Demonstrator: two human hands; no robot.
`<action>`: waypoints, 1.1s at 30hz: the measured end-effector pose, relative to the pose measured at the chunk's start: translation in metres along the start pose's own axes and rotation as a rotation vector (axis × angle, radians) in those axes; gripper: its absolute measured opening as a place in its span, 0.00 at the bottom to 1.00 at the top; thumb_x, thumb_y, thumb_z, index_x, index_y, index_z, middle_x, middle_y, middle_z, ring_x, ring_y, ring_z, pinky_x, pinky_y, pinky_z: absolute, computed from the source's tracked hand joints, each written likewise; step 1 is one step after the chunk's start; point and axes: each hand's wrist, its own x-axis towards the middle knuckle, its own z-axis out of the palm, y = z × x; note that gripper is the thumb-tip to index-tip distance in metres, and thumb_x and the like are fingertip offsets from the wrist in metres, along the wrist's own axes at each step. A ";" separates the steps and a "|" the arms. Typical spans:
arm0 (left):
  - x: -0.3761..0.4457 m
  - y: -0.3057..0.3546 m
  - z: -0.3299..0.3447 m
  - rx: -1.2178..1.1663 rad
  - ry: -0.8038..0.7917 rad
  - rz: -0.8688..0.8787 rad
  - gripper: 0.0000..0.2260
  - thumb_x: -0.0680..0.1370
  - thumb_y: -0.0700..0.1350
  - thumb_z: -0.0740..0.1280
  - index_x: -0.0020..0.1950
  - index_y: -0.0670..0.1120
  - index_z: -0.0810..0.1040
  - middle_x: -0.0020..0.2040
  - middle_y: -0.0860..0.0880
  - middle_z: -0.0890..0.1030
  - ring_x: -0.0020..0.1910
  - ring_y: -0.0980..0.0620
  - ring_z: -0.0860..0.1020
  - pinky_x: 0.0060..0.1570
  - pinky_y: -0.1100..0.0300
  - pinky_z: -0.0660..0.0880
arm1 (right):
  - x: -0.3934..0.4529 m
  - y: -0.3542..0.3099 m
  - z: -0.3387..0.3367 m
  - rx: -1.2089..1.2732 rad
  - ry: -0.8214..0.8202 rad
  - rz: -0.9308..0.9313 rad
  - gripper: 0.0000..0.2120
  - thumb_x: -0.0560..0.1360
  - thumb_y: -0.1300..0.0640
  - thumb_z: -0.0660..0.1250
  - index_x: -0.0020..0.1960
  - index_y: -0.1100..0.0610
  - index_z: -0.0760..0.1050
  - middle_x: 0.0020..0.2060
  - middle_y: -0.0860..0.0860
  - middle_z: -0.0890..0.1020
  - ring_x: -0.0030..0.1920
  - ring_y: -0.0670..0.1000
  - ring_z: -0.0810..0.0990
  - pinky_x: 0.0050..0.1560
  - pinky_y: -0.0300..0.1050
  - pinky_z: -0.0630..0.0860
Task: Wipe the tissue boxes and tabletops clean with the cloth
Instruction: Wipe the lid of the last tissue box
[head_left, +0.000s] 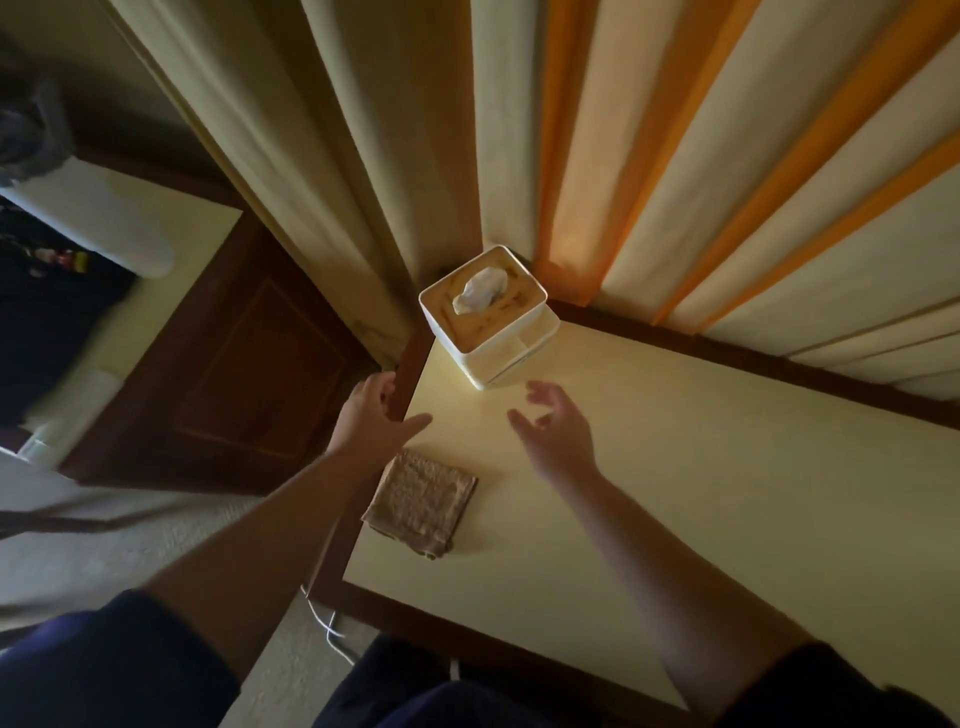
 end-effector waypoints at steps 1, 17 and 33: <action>0.009 0.009 0.002 -0.005 -0.004 -0.001 0.41 0.71 0.54 0.81 0.79 0.46 0.66 0.71 0.48 0.74 0.63 0.48 0.77 0.58 0.54 0.75 | 0.015 -0.004 -0.008 -0.019 0.047 -0.021 0.23 0.76 0.51 0.76 0.69 0.52 0.76 0.59 0.47 0.82 0.49 0.50 0.80 0.51 0.44 0.76; 0.085 0.067 0.022 -0.023 0.036 0.156 0.53 0.58 0.51 0.88 0.77 0.51 0.65 0.71 0.53 0.73 0.65 0.53 0.73 0.57 0.56 0.74 | 0.112 -0.016 -0.047 -0.050 0.036 -0.187 0.31 0.67 0.39 0.80 0.66 0.50 0.81 0.56 0.46 0.85 0.59 0.50 0.82 0.61 0.47 0.77; -0.033 0.058 0.062 0.309 -0.423 0.510 0.60 0.57 0.62 0.86 0.82 0.56 0.57 0.77 0.52 0.69 0.72 0.50 0.70 0.69 0.48 0.72 | -0.140 0.097 -0.091 0.004 0.293 0.026 0.22 0.62 0.46 0.86 0.52 0.51 0.83 0.46 0.41 0.85 0.47 0.41 0.81 0.45 0.30 0.75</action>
